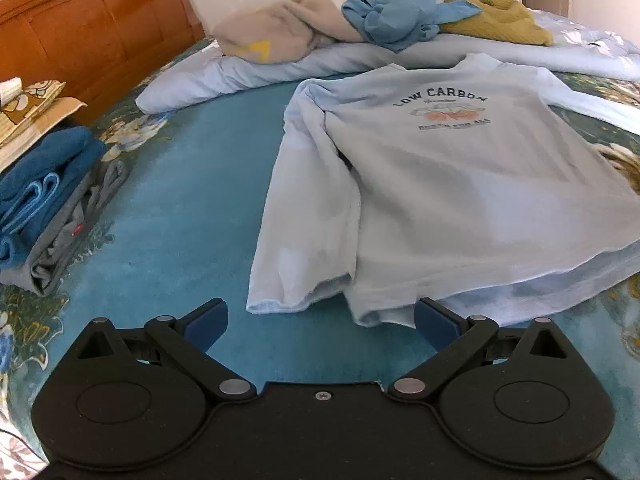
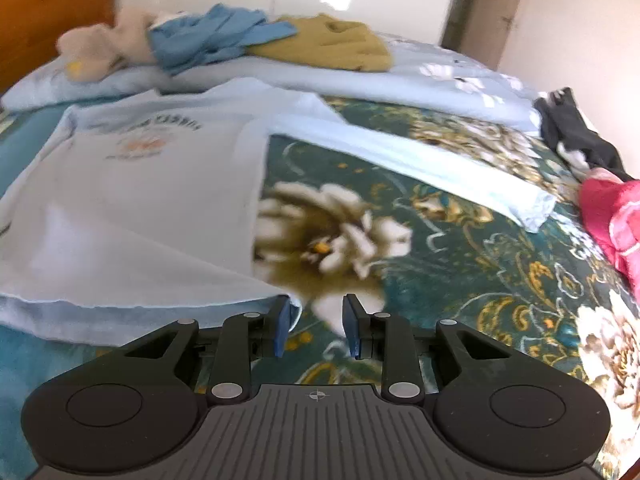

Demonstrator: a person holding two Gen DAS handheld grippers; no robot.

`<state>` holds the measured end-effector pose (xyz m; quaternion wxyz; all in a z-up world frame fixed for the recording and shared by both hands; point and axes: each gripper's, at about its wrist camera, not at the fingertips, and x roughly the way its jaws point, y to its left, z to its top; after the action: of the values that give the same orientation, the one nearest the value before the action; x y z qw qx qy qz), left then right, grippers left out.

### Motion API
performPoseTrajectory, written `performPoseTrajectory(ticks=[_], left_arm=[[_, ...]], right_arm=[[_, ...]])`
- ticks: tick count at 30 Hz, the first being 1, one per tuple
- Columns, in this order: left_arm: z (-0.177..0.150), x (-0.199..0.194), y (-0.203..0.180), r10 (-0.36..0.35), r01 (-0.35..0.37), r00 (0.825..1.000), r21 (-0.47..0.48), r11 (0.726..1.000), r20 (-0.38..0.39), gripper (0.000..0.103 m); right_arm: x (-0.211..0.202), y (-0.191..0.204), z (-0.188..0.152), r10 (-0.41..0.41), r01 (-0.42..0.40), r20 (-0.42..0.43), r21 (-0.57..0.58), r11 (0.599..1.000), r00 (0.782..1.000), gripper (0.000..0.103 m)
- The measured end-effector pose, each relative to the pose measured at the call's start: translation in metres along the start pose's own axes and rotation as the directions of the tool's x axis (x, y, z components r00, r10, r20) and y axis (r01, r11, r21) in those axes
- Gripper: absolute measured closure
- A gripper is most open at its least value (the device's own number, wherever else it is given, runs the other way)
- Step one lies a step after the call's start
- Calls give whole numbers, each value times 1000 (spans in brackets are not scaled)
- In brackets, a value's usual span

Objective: Fold clothes
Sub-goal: 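Lower both grippers to the T-shirt hem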

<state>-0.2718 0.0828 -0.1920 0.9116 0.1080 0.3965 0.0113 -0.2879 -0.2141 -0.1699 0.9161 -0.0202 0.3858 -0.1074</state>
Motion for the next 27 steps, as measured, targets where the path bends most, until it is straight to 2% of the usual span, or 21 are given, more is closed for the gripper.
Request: performPoseTrajectory(ticks=[5,11,14,16,21,24,26,27], left_arm=[[-2,3,-7,23,-24,1000,37,999,19,4],[-5,7,-15,50,-54,998,82,995,42,4],[1,10,-12,50,-52,997,43,998,52,7],[8,11,-9,47,-47,997,4,999,58,16],[23,16,-2,38,-31,997,-89,996,72,25],[28,22,-8,-11,15,998,-78,997,56,38],[28,25,-12,-59,62,997,-65,996,57,51],[28,27,-12,-80,83,996,-67,994,50,62]], right_arm=[[9,-8,11,-37,36,13,41,998,999,78],[14,-11,14,-44,43,14,62,997,999,77],[16,-11,13,-38,37,5,72,997,999,78],[17,-11,12,-33,33,0,79,996,999,77],[16,-6,12,15,-14,-15,98,995,1000,77],[15,2,11,66,-64,-13,91,994,998,77],[15,6,11,96,-95,-12,80,992,995,77],[16,8,11,102,-101,-13,71,992,995,77]])
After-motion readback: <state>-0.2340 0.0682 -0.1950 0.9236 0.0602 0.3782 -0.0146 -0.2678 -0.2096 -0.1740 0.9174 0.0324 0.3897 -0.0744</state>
